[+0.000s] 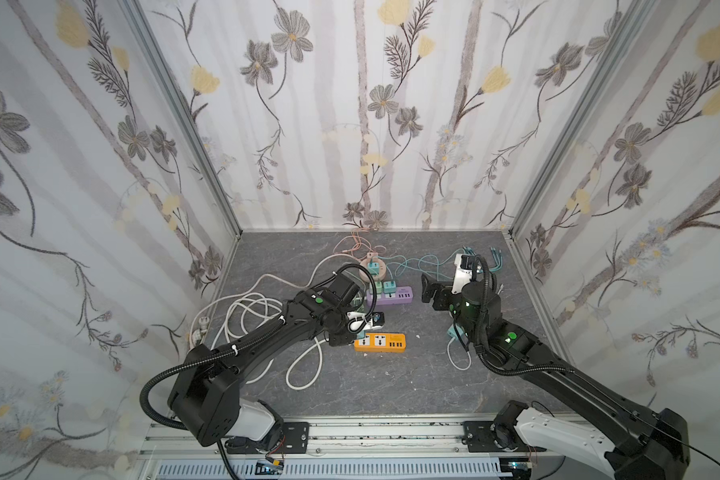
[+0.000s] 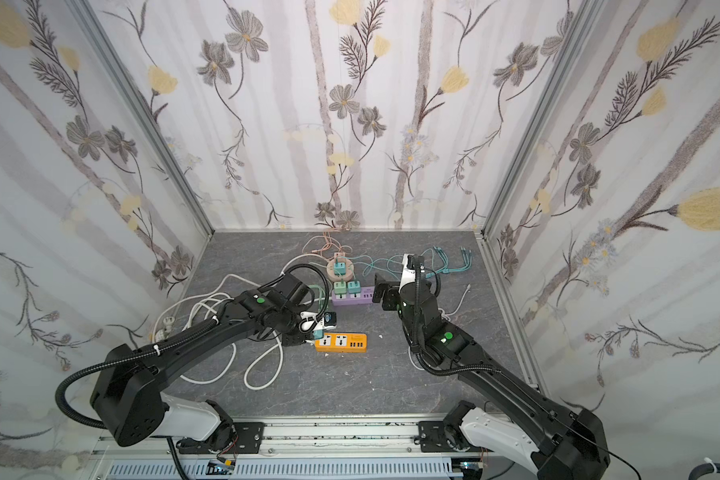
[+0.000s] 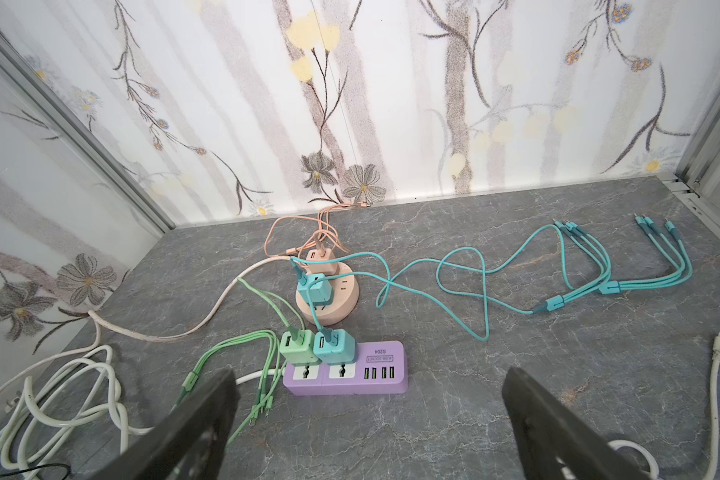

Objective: Insert the plug
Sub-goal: 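Lower the teal charger into the orange strip's nearest outlet, open the left gripper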

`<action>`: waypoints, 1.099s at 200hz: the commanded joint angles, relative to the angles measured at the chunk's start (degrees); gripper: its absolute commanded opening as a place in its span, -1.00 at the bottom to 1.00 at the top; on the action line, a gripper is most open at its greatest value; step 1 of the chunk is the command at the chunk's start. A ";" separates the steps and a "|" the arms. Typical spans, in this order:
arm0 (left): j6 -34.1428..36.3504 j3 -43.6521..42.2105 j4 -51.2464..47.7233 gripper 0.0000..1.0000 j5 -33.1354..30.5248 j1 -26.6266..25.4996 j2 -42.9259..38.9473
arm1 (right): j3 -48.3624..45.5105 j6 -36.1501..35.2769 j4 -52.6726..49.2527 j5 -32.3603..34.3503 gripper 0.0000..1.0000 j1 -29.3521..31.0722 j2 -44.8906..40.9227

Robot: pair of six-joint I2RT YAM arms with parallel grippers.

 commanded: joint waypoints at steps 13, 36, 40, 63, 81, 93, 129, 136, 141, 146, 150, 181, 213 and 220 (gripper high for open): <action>2.95 3.18 -3.13 -1.00 -1.68 -0.79 4.15 | -0.14 0.53 1.95 1.07 0.99 -0.05 -0.19; 4.21 4.06 -2.29 -1.00 -3.86 -1.75 6.15 | -0.12 0.54 1.26 2.03 0.99 -0.21 -0.19; 4.34 4.27 -2.19 -1.00 -4.23 -1.87 6.56 | -0.15 0.55 1.25 2.16 0.99 -0.21 -0.19; 5.67 5.91 -2.71 -1.00 -5.75 -2.32 8.99 | -0.17 0.46 1.03 2.42 0.99 -0.39 -0.27; 6.67 6.72 -2.82 -1.00 -5.67 -2.48 10.10 | -0.20 0.40 0.89 2.69 0.99 -0.55 -0.40; 7.26 7.31 -3.03 -1.00 -6.03 -2.52 10.99 | -0.20 0.33 0.71 2.78 0.99 -0.63 -0.45; 8.00 8.05 -3.13 -1.00 -5.79 -2.51 11.93 | -0.12 0.32 0.17 2.78 0.99 -0.89 -0.71; 7.81 8.04 -2.86 -1.00 -5.04 -2.51 11.71 | -0.12 0.35 0.05 2.84 0.99 -0.91 -0.87; 7.79 8.05 -2.83 -1.00 -4.57 -2.58 11.70 | -0.13 0.35 -0.05 2.86 0.99 -0.92 -0.89; 7.71 8.09 -2.87 -1.00 -4.29 -2.53 11.72 | -0.13 0.34 -0.17 2.86 0.99 -0.95 -0.97; 7.66 8.13 -2.87 -1.00 -4.07 -2.57 11.78 | -0.15 0.37 -0.16 2.87 0.99 -1.00 -1.02; 7.58 8.01 -2.53 -1.00 -3.34 -2.60 12.41 | -0.16 0.48 -0.36 2.96 0.99 -1.09 -1.07; 7.58 8.08 -2.75 -1.00 -3.39 -2.59 13.14 | 0.05 0.90 -0.16 2.74 0.99 -1.09 -0.80; 7.68 8.05 -2.82 -1.00 -3.70 -2.59 13.31 | 0.05 0.98 -0.16 2.70 0.99 -1.11 -0.71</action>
